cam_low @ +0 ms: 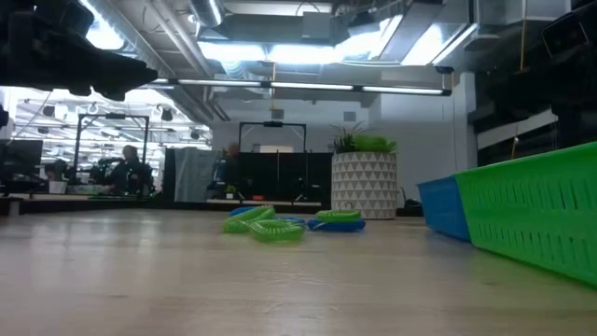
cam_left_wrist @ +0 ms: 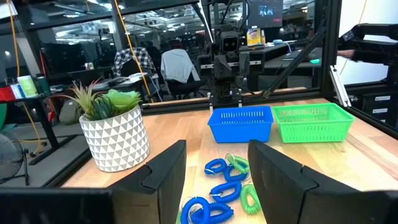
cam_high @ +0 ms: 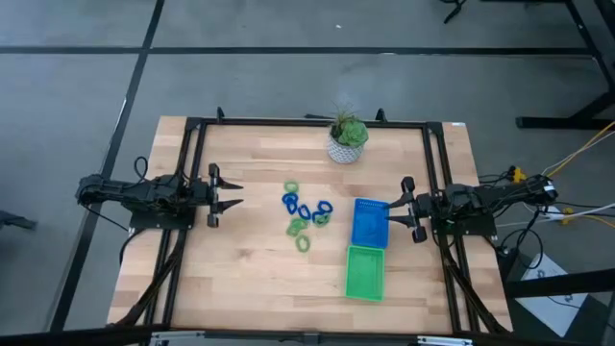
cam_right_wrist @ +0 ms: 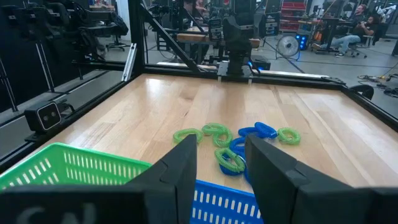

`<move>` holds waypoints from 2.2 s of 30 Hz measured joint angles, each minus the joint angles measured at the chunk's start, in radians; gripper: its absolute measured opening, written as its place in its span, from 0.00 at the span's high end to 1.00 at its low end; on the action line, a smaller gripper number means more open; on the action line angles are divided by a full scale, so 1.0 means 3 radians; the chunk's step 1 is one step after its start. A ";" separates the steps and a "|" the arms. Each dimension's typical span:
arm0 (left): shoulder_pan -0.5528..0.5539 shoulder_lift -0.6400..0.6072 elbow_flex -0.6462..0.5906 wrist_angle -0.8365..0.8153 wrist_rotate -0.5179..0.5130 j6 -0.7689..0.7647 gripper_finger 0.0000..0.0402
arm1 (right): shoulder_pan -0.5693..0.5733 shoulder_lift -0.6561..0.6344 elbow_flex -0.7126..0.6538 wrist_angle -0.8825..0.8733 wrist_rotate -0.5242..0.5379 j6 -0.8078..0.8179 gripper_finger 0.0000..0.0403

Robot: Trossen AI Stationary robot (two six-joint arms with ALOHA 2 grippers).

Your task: Sort spring keychains

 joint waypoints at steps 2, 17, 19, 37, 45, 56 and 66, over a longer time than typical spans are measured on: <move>-0.0001 0.0000 0.0000 -0.0001 0.0000 0.0000 0.58 | 0.0001 0.0000 0.0000 0.0000 0.0000 0.0001 0.66; -0.0001 0.0000 -0.0001 -0.0001 0.0000 0.0000 0.58 | 0.0001 0.0000 -0.0001 0.0000 0.0000 0.0000 0.66; 0.0000 -0.0001 0.0000 0.0000 0.0000 0.0003 0.58 | 0.0001 0.0000 -0.0001 0.0000 0.0000 0.0000 0.66; -0.0010 -0.0001 -0.0008 0.1051 0.0033 -0.1753 0.58 | 0.0001 0.0000 0.0000 0.0000 0.0000 0.0001 0.66; -0.0006 -0.0001 -0.0006 0.1197 -0.0081 -0.1705 0.58 | 0.0001 0.0000 -0.0001 0.0000 0.0000 0.0001 0.66; 0.0004 0.0188 0.0111 0.0939 0.0296 -0.1598 0.58 | 0.0001 0.0001 0.0000 0.0000 0.0000 0.0001 0.66; 0.0004 0.1772 0.1161 -0.0370 -0.0210 -0.0840 0.58 | 0.0001 0.0001 0.0000 0.0000 0.0000 0.0000 0.66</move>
